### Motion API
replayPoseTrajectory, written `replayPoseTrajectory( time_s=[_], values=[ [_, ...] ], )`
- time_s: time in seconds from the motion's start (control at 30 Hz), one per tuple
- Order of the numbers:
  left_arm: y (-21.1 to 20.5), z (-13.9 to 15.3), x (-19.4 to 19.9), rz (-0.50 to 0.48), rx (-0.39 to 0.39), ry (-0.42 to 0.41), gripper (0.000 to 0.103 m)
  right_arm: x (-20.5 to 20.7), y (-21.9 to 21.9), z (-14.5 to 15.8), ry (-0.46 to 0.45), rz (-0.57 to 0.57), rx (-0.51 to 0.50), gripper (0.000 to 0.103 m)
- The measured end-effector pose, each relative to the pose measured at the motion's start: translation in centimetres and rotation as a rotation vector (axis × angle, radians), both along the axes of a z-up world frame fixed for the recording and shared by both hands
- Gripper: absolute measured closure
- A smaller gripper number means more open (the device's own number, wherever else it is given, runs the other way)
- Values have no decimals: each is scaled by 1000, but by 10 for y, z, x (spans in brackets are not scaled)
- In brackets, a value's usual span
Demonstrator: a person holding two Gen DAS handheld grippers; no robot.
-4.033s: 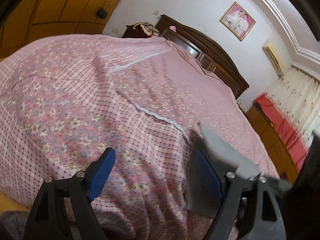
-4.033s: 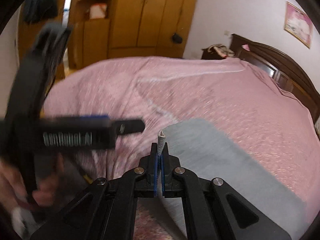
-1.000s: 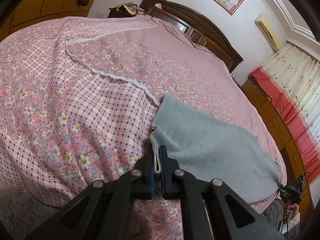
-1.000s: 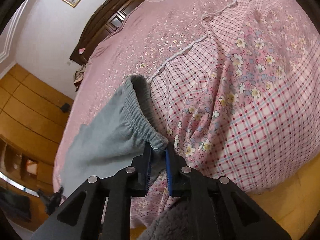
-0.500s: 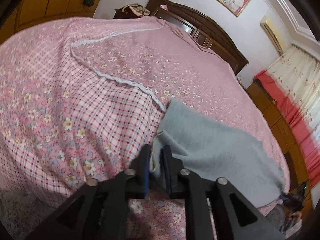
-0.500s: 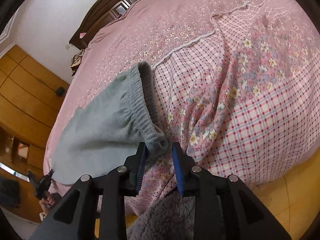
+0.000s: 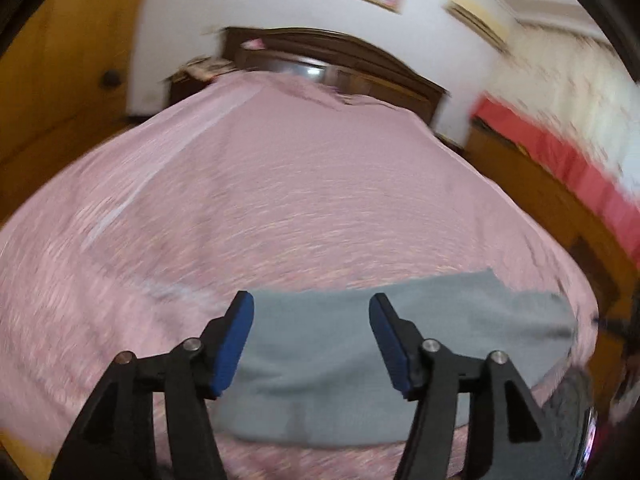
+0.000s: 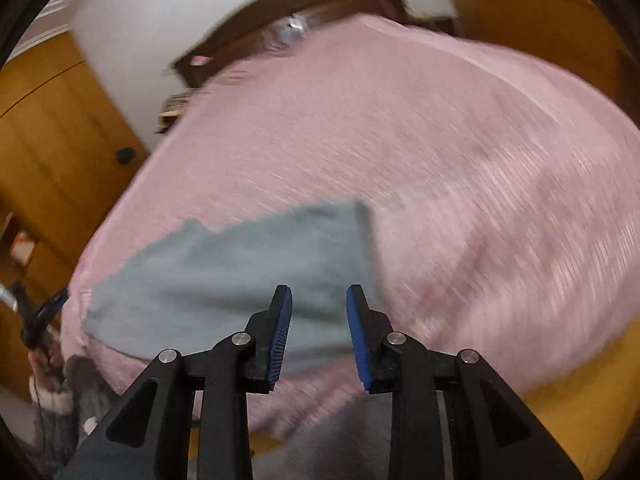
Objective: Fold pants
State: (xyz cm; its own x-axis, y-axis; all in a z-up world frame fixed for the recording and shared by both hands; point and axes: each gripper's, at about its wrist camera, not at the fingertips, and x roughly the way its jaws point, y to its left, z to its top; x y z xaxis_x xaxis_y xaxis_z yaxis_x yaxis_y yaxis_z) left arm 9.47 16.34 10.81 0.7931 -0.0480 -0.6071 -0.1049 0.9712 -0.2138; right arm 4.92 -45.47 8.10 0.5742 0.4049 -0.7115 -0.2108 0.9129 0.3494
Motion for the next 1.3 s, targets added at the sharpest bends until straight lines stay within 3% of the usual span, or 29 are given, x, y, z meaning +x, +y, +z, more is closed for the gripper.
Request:
replayPoseTrajectory(
  time_s=[0.07, 0.13, 0.17, 0.2, 0.27, 0.33, 0.37, 0.4, 0.47, 0.57, 0.63, 0.7, 0.83, 0.9, 0.97, 1.03, 1.07, 1.17, 1.27, 1.3],
  values=[
    [-35, -1, 19, -82, 7, 1, 38, 14, 23, 4, 10, 73, -5, 72],
    [-71, -16, 39, -125, -36, 39, 38, 27, 54, -3, 44, 169, -24, 72],
    [-98, -31, 52, -151, -54, 88, 42, 36, 70, -8, 54, 210, -37, 72],
    [-124, -46, 62, -207, -48, 122, 53, 47, 92, -17, 68, 256, -53, 72],
    [-165, -68, 78, -249, 33, 166, 62, 64, 122, -35, 117, 312, -59, 72],
    [-181, -84, 89, -206, 135, 191, 65, 76, 141, -55, 170, 351, -51, 73],
    [-177, -86, 92, -191, 143, 165, 67, 83, 147, -69, 211, 354, -81, 75],
    [-169, -87, 92, -152, 160, 145, 68, 89, 148, -77, 234, 346, -106, 90],
    [-145, -90, 94, -34, 241, 142, 71, 92, 130, -90, 246, 314, -97, 103],
    [-93, -96, 101, 113, 300, 162, 72, 91, 92, -94, 261, 251, 16, 103],
    [-73, -92, 103, 117, 262, 175, 84, 87, 82, -91, 247, 227, 4, 103],
    [-68, -81, 105, 141, 274, 191, 83, 82, 84, -85, 246, 224, -32, 103],
    [-79, -62, 98, 4, 127, 156, 73, 73, 113, -65, 202, 327, -77, 102],
    [-99, -62, 100, -108, 80, 147, 60, 74, 134, -59, 201, 395, -73, 102],
    [-119, -74, 108, -178, 66, 179, 59, 80, 151, -60, 215, 445, -51, 102],
    [-131, -89, 122, -176, 99, 209, 58, 96, 168, -73, 254, 470, -79, 102],
    [-129, -93, 124, -171, 100, 193, 58, 107, 169, -82, 254, 440, -147, 103],
    [-127, -91, 126, -162, 76, 187, 59, 135, 153, -90, 268, 381, -43, 103],
    [-132, -80, 117, -169, 148, 202, 59, 135, 124, -66, 158, 227, -102, 101],
    [-140, -73, 116, -192, 160, 196, 59, 132, 107, -58, 152, 213, -62, 99]
  ],
)
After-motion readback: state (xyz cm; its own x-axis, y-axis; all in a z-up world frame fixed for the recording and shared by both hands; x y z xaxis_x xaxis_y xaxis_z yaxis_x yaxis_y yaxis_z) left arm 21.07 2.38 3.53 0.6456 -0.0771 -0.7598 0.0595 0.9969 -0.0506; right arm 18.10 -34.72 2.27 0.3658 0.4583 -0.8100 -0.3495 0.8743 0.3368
